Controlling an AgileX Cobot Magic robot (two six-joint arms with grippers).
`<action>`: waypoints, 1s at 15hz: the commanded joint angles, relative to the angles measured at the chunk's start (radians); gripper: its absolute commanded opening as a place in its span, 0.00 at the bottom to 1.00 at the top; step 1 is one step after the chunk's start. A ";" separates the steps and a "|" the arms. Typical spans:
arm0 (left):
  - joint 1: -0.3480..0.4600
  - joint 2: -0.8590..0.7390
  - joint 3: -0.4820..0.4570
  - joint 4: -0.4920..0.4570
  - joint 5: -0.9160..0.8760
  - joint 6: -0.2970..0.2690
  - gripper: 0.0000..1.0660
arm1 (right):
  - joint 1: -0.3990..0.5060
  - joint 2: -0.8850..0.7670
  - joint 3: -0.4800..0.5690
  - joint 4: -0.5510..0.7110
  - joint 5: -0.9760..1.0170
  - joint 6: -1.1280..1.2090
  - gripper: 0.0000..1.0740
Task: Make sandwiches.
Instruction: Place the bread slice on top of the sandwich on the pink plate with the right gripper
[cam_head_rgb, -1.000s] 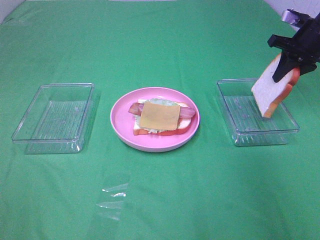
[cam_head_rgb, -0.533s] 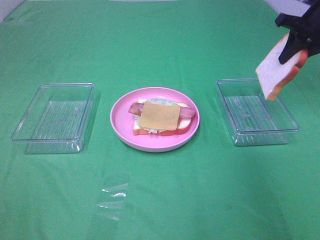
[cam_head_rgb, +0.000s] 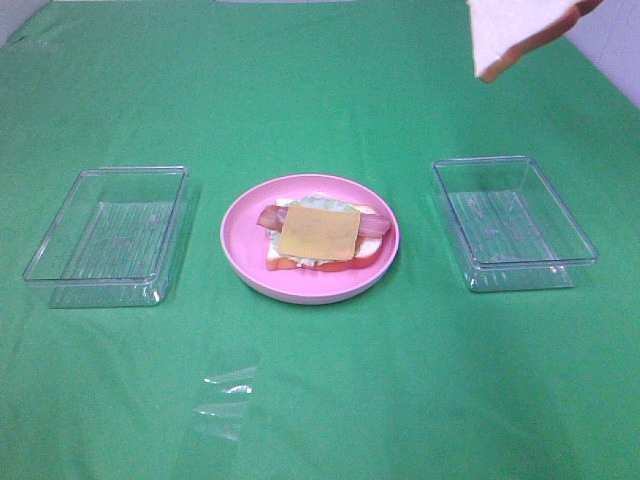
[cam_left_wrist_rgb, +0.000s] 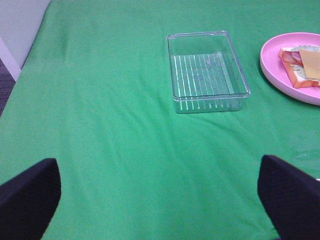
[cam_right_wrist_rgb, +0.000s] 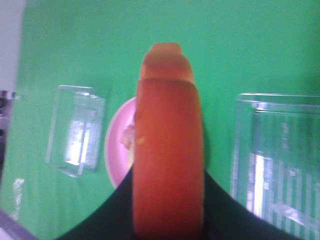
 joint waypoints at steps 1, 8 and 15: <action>-0.001 -0.020 0.003 -0.006 -0.011 0.003 0.93 | 0.001 -0.017 0.100 0.168 0.116 -0.086 0.00; -0.001 -0.020 0.003 -0.006 -0.011 0.004 0.93 | 0.189 0.005 0.328 0.248 -0.086 -0.141 0.00; -0.001 -0.020 0.003 -0.006 -0.011 0.004 0.93 | 0.400 0.116 0.328 0.350 -0.330 -0.109 0.00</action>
